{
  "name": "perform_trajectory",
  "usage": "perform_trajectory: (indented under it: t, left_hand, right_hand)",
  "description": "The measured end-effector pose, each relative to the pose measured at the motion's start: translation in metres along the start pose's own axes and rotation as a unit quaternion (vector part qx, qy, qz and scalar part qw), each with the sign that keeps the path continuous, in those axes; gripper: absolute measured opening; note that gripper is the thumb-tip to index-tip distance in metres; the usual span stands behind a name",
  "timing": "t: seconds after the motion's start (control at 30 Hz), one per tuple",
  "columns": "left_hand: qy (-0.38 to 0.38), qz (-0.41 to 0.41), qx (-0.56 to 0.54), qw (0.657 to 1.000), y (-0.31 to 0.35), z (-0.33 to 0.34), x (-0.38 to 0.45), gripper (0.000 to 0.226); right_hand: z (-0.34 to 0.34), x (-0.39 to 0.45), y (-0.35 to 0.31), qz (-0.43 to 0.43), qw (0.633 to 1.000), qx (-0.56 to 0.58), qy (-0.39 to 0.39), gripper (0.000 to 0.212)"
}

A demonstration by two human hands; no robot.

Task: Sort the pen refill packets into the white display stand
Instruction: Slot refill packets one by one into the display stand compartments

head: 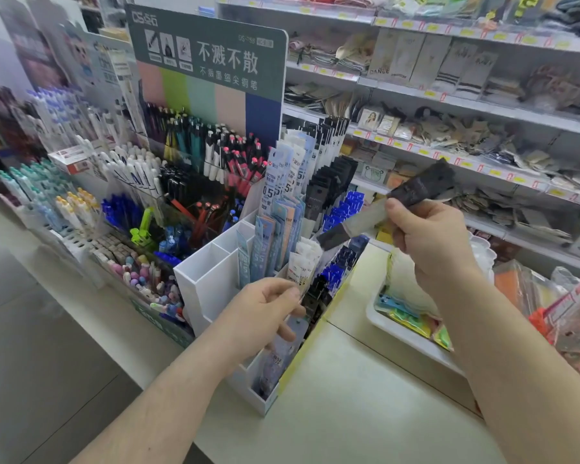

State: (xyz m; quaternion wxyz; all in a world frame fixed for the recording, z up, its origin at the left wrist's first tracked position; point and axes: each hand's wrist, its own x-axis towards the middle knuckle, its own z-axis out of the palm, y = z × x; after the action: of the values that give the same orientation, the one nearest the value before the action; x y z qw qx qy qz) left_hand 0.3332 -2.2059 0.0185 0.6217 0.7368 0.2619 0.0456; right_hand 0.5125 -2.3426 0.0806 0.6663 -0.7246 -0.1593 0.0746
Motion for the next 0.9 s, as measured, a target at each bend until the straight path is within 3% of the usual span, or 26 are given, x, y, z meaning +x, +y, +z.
perform_trajectory:
  t: [0.1,0.3,0.57,0.8,0.9]
  left_hand:
    - [0.01,0.006,-0.018,1.0,0.004,-0.002,-0.001,0.015]
    - [0.007,0.002,0.003,1.0,0.002,-0.007,-0.006,0.016]
    - [0.001,-0.004,0.002,1.0,-0.003,-0.012,-0.014,0.016]
    - [-0.019,-0.006,-0.003,1.0,-0.001,-0.015,-0.016,0.016]
    - [-0.016,-0.005,-0.009,1.0,-0.002,-0.017,-0.018,0.017]
  right_hand:
    - [0.022,0.024,-0.003,-0.041,0.998,-0.046,-0.018,0.017]
    - [0.062,0.061,0.017,-0.027,0.984,-0.16,-0.076,0.015]
    - [0.096,0.069,0.048,-0.005,0.91,-0.378,-0.168,0.028]
    - [0.105,0.068,0.037,-0.005,0.87,-0.471,-0.144,0.028]
    - [0.09,0.061,0.031,-0.118,0.86,-0.494,-0.046,0.03]
